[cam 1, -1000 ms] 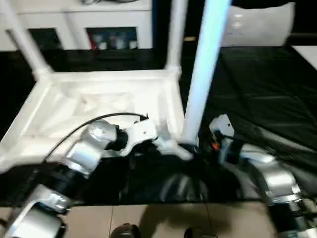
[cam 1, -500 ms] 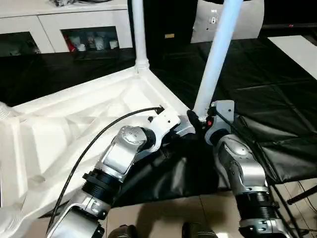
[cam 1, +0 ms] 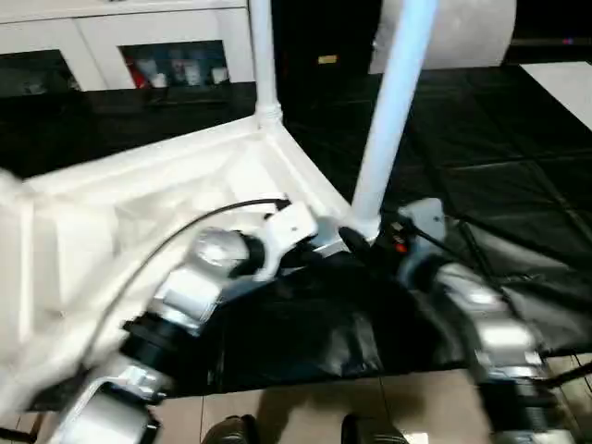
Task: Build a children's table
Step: Rotate leg to tighten
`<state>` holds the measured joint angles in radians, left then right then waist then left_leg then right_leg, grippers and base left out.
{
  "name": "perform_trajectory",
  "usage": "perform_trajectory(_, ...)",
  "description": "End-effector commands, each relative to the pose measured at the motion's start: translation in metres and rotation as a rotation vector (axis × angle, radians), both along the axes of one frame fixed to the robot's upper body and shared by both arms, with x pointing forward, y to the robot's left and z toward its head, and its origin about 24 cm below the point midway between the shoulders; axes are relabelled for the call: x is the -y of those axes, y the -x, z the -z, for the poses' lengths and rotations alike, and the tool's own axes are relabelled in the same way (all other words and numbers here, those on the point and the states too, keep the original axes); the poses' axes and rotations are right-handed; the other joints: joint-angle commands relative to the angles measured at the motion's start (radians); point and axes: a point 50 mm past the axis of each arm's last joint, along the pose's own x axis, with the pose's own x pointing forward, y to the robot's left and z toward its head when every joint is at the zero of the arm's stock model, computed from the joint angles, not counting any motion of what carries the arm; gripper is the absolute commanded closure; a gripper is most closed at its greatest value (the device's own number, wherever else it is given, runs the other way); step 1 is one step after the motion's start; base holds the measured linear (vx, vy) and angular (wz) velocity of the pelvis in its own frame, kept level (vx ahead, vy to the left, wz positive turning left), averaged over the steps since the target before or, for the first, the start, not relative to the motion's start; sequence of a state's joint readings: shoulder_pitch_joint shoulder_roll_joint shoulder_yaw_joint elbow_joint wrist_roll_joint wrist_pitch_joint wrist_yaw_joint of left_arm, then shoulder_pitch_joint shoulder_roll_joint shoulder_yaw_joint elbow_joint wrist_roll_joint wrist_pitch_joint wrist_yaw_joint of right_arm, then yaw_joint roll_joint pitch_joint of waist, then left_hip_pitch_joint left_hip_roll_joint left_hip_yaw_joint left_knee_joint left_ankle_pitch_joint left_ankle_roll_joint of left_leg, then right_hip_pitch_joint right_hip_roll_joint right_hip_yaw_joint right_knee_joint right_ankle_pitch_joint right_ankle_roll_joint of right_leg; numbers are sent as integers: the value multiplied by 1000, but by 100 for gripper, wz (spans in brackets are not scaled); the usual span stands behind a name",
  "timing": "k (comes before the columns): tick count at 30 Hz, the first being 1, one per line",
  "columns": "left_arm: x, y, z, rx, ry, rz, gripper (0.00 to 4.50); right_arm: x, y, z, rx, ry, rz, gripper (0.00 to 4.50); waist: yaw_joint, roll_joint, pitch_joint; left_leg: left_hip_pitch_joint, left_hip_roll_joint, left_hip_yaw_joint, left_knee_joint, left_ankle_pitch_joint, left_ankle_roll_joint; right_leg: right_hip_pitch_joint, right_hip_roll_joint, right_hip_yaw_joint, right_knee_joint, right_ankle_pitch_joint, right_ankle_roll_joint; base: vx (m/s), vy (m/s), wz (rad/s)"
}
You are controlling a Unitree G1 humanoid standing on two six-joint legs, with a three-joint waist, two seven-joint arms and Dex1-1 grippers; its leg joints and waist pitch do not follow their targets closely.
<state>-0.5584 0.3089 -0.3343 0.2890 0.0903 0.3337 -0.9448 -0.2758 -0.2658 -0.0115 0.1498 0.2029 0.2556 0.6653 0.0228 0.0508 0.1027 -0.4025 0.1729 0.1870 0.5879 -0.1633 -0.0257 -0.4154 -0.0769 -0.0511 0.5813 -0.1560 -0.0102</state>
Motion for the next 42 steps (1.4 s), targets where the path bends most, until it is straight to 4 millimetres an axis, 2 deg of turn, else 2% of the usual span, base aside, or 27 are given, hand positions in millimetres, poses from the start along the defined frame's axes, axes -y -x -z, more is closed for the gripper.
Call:
perform_trajectory(1,7,8,0,-8,10,137,450,0,3,-9,38,6,-126,5,7,-9,-82,32,53,-18,-63,-201,98,52,-63,38,-62,-219,-245,0,0,0)
perform_trajectory(2,6,10,1,-22,9,171,450,3,4,-11,38,14,-174,5,9,-6,-81,33,52,-18,-64,-209,95,50,-62,38,-63,-231,-243,0,0,0)
perform_trajectory(4,4,11,1,-27,-2,203,450,6,4,-12,34,21,-211,5,15,-7,-82,37,55,-18,-65,-214,87,48,-62,40,-62,-226,-243,0,0,0)
perform_trajectory(6,1,13,3,-29,-30,277,450,10,6,-13,24,73,-326,5,17,-5,-81,35,55,-18,-65,-225,85,49,-63,39,-61,-222,-247,0,0,0)
perform_trajectory(7,-1,14,3,-28,-42,312,450,12,8,-14,15,105,-392,5,18,-8,-82,36,54,-18,-65,-228,82,50,-62,38,-61,-226,-246,0,0,0)
perform_trajectory(8,-2,14,3,-30,-46,339,450,14,10,-14,3,124,-446,5,18,-16,-81,34,54,-17,-65,-236,83,53,-63,38,-63,-240,-244,0,0,0)
perform_trajectory(11,-4,13,2,-35,-56,381,450,17,13,-15,-22,146,-551,5,25,-19,-77,34,55,-16,-65,-246,86,52,-68,41,-66,-293,-237,0,0,0)
perform_trajectory(12,-4,13,2,-35,-56,381,450,17,13,-15,-22,146,-551,5,26,-18,-78,34,55,-17,-65,-240,85,52,-68,40,-65,-298,-236,0,0,0)
perform_trajectory(13,-6,13,1,-34,-67,399,450,18,12,-16,-29,157,-579,5,27,-22,-79,34,56,-17,-65,-234,85,51,-68,39,-65,-299,-235,0,0,0)
perform_trajectory(14,-6,14,1,-36,-73,409,450,18,12,-16,-33,162,-593,32,28,-20,-80,34,57,-18,-66,-224,86,51,-68,40,-63,-291,-236,0,0,0)
perform_trajectory(18,-8,15,-1,-35,-85,452,450,18,8,-15,-50,182,-631,57,28,-26,-81,33,57,-16,-63,-211,91,51,-68,39,-61,-277,-245,0,0,0)
perform_trajectory(19,-8,15,-1,-31,-86,460,450,18,8,-15,-59,175,-644,70,28,-23,-81,34,57,-16,-63,-210,92,50,-68,39,-59,-273,-248,0,0,0)
perform_trajectory(22,-8,16,-2,-30,-83,465,450,18,7,-15,-67,170,-654,80,31,-26,-82,33,58,-14,-61,-194,98,51,-67,39,-56,-250,-253,0,0,0)
perform_trajectory(23,-7,17,-3,-28,-77,473,450,18,7,-14,-74,171,-669,98,31,-30,-83,32,58,-14,-61,-188,102,52,-67,38,-56,-244,-256,0,0,0)
perform_trajectory(27,-6,17,-3,-24,-77,477,450,16,10,-12,-83,181,-699,124,32,-28,-83,33,58,-15,-60,-183,104,52,-67,38,-55,-245,-257,0,0,0)
perform_trajectory(28,-7,16,-3,-23,-78,476,450,16,10,-12,-83,182,-705,136,31,-31,-84,33,58,-14,-60,-185,104,52,-66,38,-55,-247,-256,0,0,0)
perform_trajectory(31,-7,15,-3,-23,-80,474,450,16,11,-11,-88,182,-717,167,32,-30,-83,33,58,-14,-60,-190,101,51,-67,39,-56,-262,-253,0,0,0)
perform_trajectory(34,-8,16,-2,-27,-82,473,450,16,12,-9,-88,202,-730,183,33,-27,-84,33,58,-15,-60,-187,100,51,-67,38,-56,-261,-251,0,0,0)
perform_trajectory(35,-8,16,-1,-27,-83,473,450,16,13,-9,-91,205,-732,186,33,-30,-84,32,58,-14,-60,-187,100,51,-67,39,-56,-258,-251,0,0,0)
perform_trajectory(42,-9,15,-1,-29,-83,465,450,15,13,-6,-105,187,-720,188,33,-29,-84,32,58,-14,-60,-189,99,52,-66,38,-55,-255,-254,0,0,0)
